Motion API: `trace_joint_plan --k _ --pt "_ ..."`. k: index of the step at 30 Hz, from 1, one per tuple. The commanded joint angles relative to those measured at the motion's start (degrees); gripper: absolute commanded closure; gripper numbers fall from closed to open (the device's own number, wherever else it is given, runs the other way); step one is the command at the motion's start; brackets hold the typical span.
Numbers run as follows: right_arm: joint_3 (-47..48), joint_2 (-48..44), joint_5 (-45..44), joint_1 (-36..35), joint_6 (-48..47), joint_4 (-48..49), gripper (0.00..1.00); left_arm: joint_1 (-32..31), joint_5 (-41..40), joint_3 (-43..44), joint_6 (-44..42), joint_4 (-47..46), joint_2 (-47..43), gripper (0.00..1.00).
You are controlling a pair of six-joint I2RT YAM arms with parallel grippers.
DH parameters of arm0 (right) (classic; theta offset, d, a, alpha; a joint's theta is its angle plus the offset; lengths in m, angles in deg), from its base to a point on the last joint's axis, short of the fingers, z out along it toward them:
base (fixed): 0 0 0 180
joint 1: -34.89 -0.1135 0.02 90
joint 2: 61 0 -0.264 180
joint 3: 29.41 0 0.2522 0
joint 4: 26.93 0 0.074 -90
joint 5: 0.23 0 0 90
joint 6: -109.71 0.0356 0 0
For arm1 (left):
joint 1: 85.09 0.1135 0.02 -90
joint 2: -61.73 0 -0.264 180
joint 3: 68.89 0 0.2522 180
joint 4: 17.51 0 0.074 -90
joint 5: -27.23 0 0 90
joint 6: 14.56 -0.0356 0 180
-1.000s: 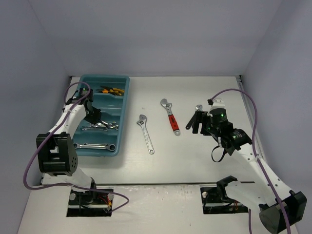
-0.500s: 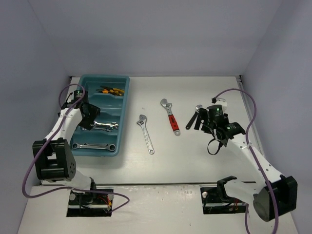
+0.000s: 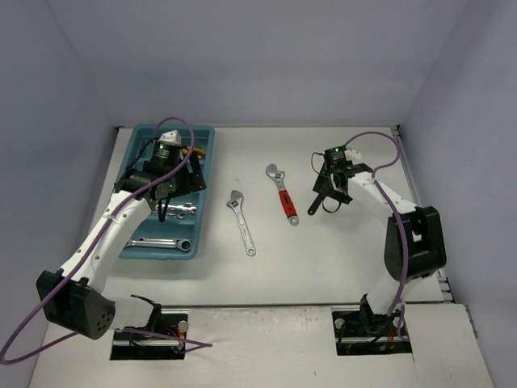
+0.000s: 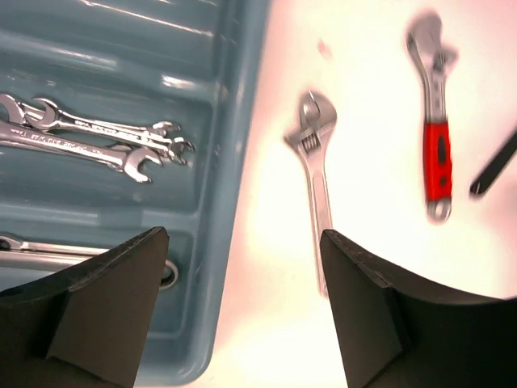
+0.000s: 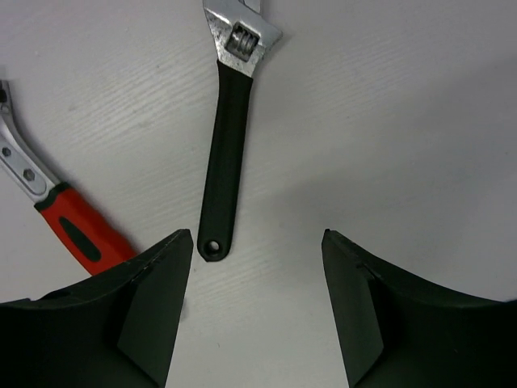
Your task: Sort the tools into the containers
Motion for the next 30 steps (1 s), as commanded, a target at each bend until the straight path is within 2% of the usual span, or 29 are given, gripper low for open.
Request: trace_joint_plan --k 1,13,16,19,22,23,30 --pt "6.2 6.0 -4.0 0.3 4.0 0.0 0.42 -2.0 -1.6 -1.7 -8.6 3.7 -6.5 0.26" --pt "18.8 21.6 -6.9 0.4 7.6 -4.1 0.54 -2.2 -0.4 -6.7 -9.6 4.4 -15.0 0.26" --pt "19.8 23.4 -6.9 0.3 7.6 -5.2 0.63 -2.2 -0.1 -7.0 -9.4 4.3 -15.6 0.26" --pt "18.1 23.9 -6.8 0.2 7.6 -5.4 0.74 -2.2 0.1 -6.8 -9.4 4.2 -16.0 0.26" --pt "15.1 23.0 -5.7 -0.3 7.1 -5.5 0.97 -2.3 0.3 -6.4 -9.7 4.2 -16.1 0.26" --pt "14.1 22.3 -6.0 -0.8 6.5 -5.5 1.00 -2.3 0.6 -6.3 -9.8 4.2 -16.0 0.26" --pt "3.9 15.1 -6.5 -9.3 -4.2 -5.4 1.00 -2.3 1.7 -4.3 -10.6 3.8 -13.9 0.26"
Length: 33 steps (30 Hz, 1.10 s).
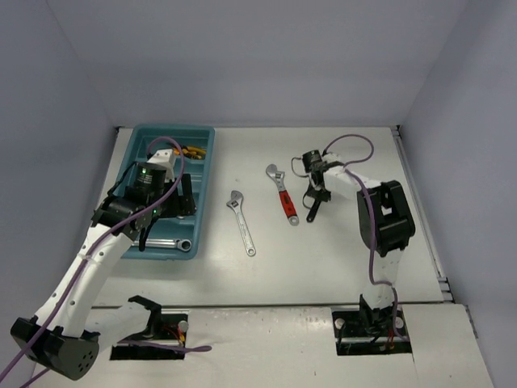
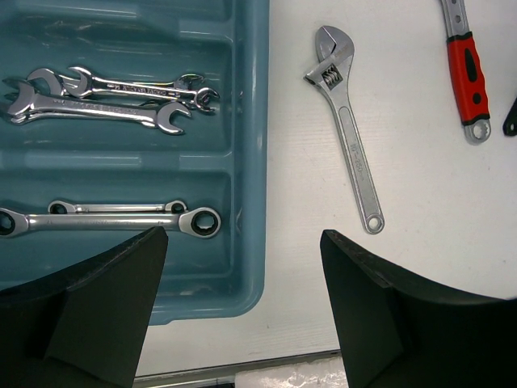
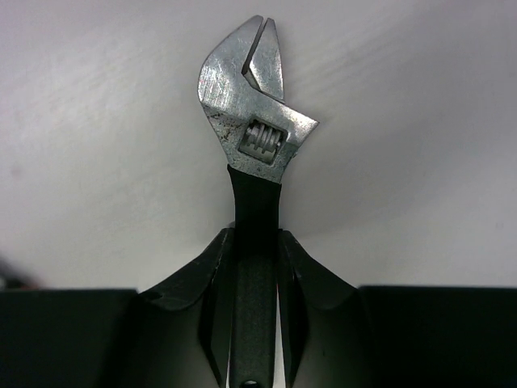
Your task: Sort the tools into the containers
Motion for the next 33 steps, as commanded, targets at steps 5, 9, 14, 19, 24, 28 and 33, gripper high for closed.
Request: trace_joint_plan --k 5,9,14,19,24,28,33 --pt "-15.8 -11.7 2.0 -10.2 -11.0 -6.9 1.00 -0.1 3.5 4.4 -2.4 -2.8 2.3 0.26" --pt "-22.1 -18.2 6.8 -10.7 -13.4 -5.8 1.00 -0.2 4.4 5.0 -2.8 -3.8 3.4 0.26" --pt "-24.5 -21.1 9.5 -10.5 -14.1 -4.4 0.88 -0.3 5.6 5.5 -2.2 -4.5 5.2 0.26" --pt "-23.6 -19.6 11.6 -9.6 -14.4 -2.6 0.78 -0.4 6.4 6.3 -1.4 -4.6 6.6 0.26" --pt "-23.7 -18.2 13.8 -7.7 -13.8 -0.7 0.72 -0.3 6.4 6.1 -1.0 -4.6 6.6 0.26" --pt "-23.9 -17.5 13.7 -5.5 -13.1 0.2 0.68 -0.3 6.4 5.6 -0.6 -4.5 6.3 0.26" --pt "-22.5 -16.7 12.9 -4.6 -13.1 0.3 0.67 -0.4 6.2 5.5 -0.5 -4.6 6.5 0.26"
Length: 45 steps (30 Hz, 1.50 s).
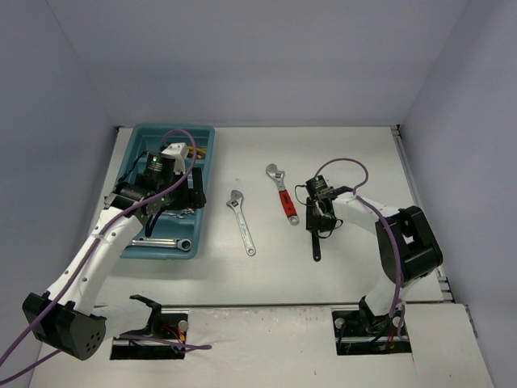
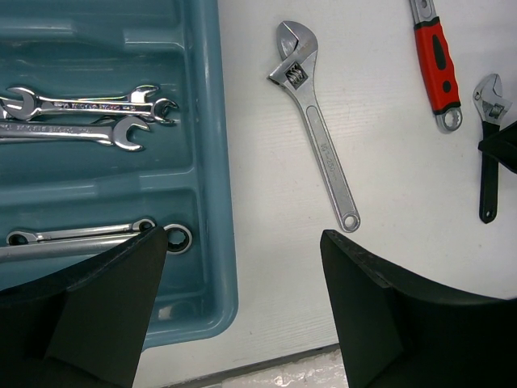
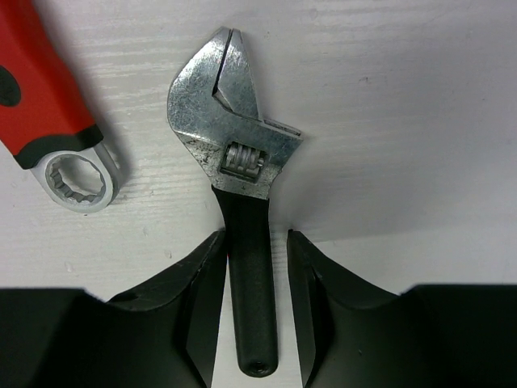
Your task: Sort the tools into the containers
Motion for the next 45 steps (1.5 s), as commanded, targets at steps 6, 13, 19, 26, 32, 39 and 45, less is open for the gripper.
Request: trace_joint_plan --k 6,13,19,26,32,39,45 --pt "2.8 4.3 -0.6 0.7 0.4 0.4 0.67 -0.3 0.6 2.6 0.9 -2.4 0.0 0.26" --pt "2.4 5.7 -1.7 0.8 1.6 0.6 0.73 -0.4 1.0 3.1 1.2 -2.4 0.5 0.26" --pt "1.4 6.1 -3.3 1.1 2.4 0.5 1.00 -0.6 1.8 2.9 1.8 -2.6 0.6 0.26" --pt "4.3 -0.3 -0.9 0.1 -2.4 0.6 1.00 -1.9 6.2 1.2 4.7 -6.3 0.3 0.26" --pt "7.3 -8.6 4.5 -1.7 -7.6 0.7 1.00 -3.7 11.3 -1.8 9.2 -14.7 -0.3 0.26" --pt "10.8 -15.7 13.0 -4.0 -12.6 1.1 1.00 -6.7 15.7 -2.9 13.4 -23.8 2.4 0.26" --pt "13.6 -19.2 18.9 -6.7 -14.8 1.8 1.00 -9.7 18.7 -3.8 18.6 -35.1 5.6 0.26"
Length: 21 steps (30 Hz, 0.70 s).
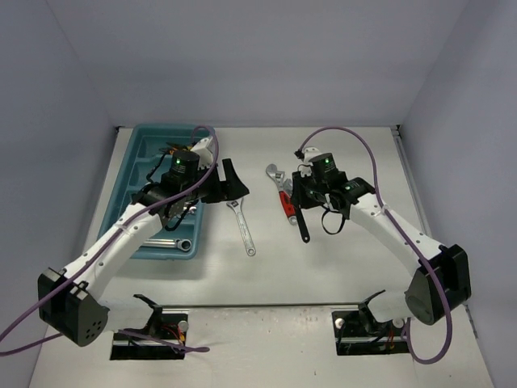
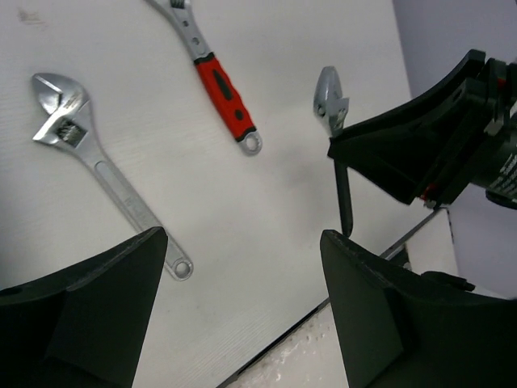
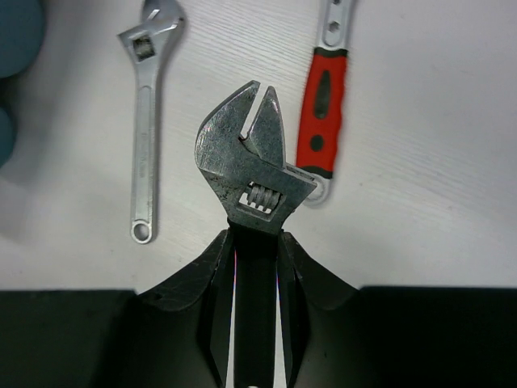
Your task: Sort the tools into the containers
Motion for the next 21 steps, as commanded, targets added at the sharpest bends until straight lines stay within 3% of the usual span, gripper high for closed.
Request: trace_joint_plan --k 1,21 --pt "4.6 -3.8 7.1 -2.2 -3.1 2.3 1.00 -2.5 3.7 0.6 5.4 -14.1 2.0 0.26" --pt "5.9 -5.2 11.3 -7.4 -2.3 6.0 1.00 -8.3 3.0 4.5 12.6 -24.3 13.9 0.26"
